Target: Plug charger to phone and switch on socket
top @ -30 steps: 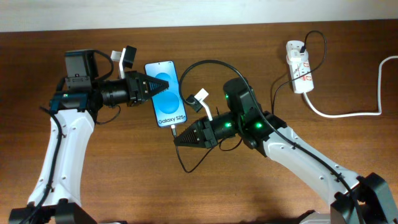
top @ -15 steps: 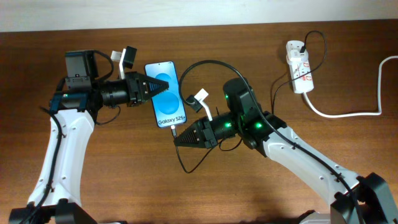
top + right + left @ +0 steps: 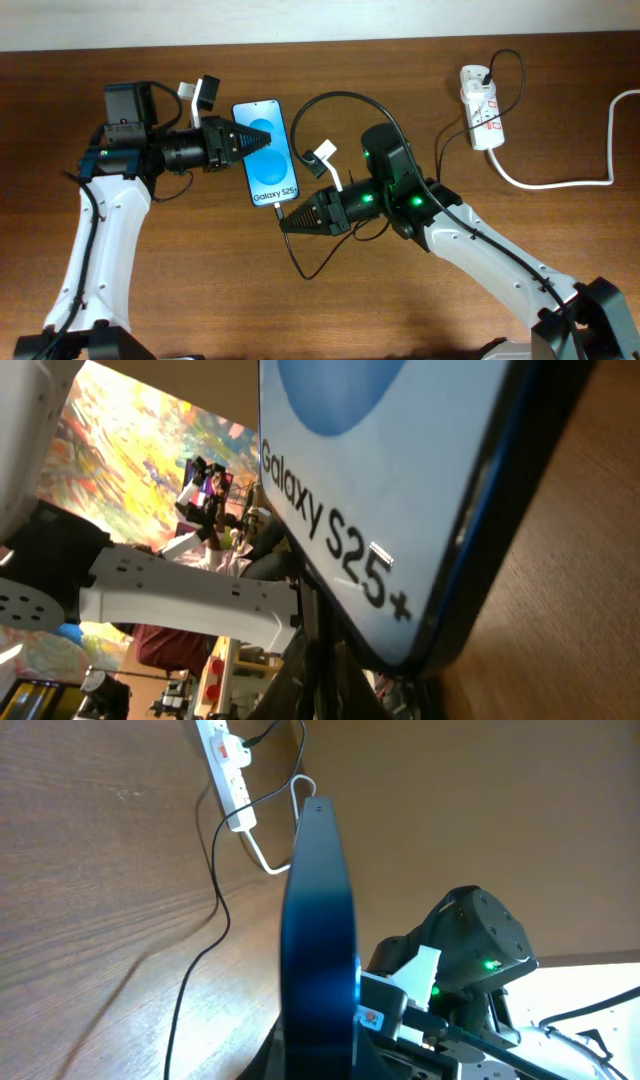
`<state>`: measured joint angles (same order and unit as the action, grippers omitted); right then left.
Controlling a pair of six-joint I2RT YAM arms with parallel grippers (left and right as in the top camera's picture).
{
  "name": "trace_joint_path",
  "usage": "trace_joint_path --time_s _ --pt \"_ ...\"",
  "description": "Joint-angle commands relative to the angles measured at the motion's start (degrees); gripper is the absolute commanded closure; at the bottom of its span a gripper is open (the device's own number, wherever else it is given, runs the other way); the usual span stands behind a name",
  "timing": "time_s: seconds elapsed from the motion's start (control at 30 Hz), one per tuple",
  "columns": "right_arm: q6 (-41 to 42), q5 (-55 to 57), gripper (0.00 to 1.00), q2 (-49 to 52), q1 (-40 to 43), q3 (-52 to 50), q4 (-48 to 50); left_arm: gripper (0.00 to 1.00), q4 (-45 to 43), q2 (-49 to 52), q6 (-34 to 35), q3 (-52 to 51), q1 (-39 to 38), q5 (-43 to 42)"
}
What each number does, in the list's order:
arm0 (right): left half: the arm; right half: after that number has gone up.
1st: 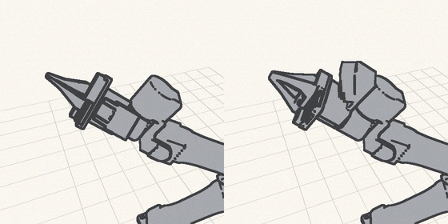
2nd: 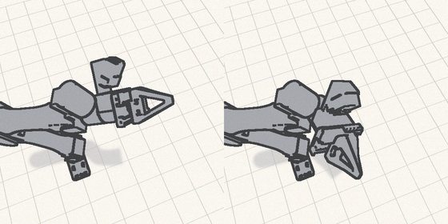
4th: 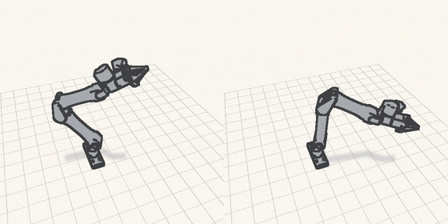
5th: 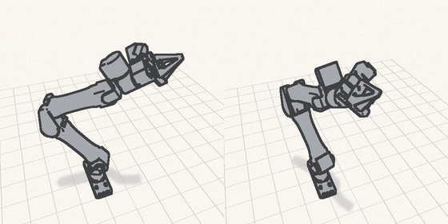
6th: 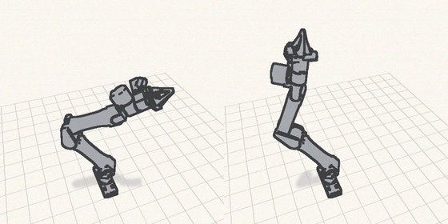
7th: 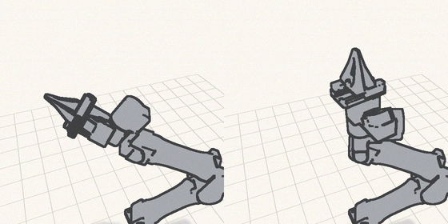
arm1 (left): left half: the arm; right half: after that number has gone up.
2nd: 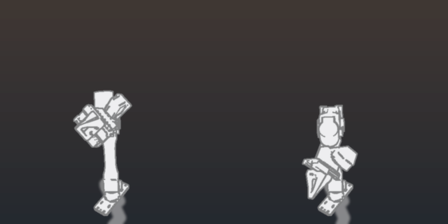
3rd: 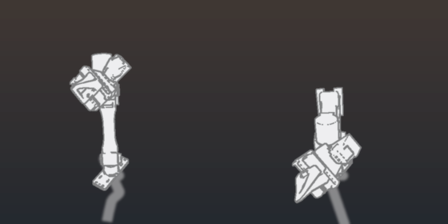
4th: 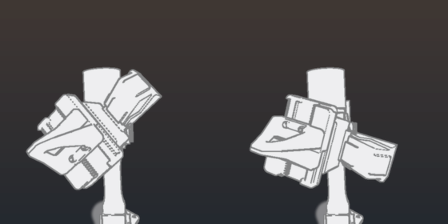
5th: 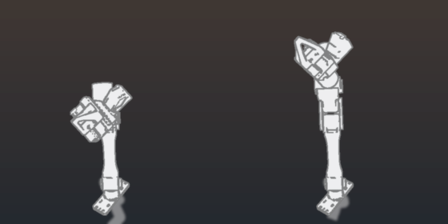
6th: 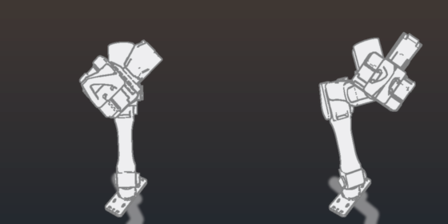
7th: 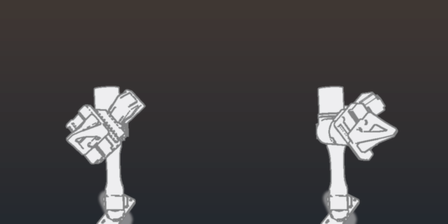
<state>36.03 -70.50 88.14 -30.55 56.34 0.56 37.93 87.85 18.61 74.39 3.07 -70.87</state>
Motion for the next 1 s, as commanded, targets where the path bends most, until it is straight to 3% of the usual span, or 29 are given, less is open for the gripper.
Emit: trace_joint_path --time_s 0.0,0.6,0.97 --pt "1.0 4.4 0.96 0.4 0.9 0.5 1.0 1.0 0.7 -0.7 -1.6 1.1 -0.3 -2.9" --pt "8.3 16.0 0.96 0.4 -2.1 0.5 5.0 1.0 0.8 -0.7 -1.3 1.1 -0.3 -2.9" --pt "9.0 15.4 0.96 0.4 -2.1 0.5 4.6 1.0 -1.3 -0.7 2.4 1.1 -0.2 0.4"
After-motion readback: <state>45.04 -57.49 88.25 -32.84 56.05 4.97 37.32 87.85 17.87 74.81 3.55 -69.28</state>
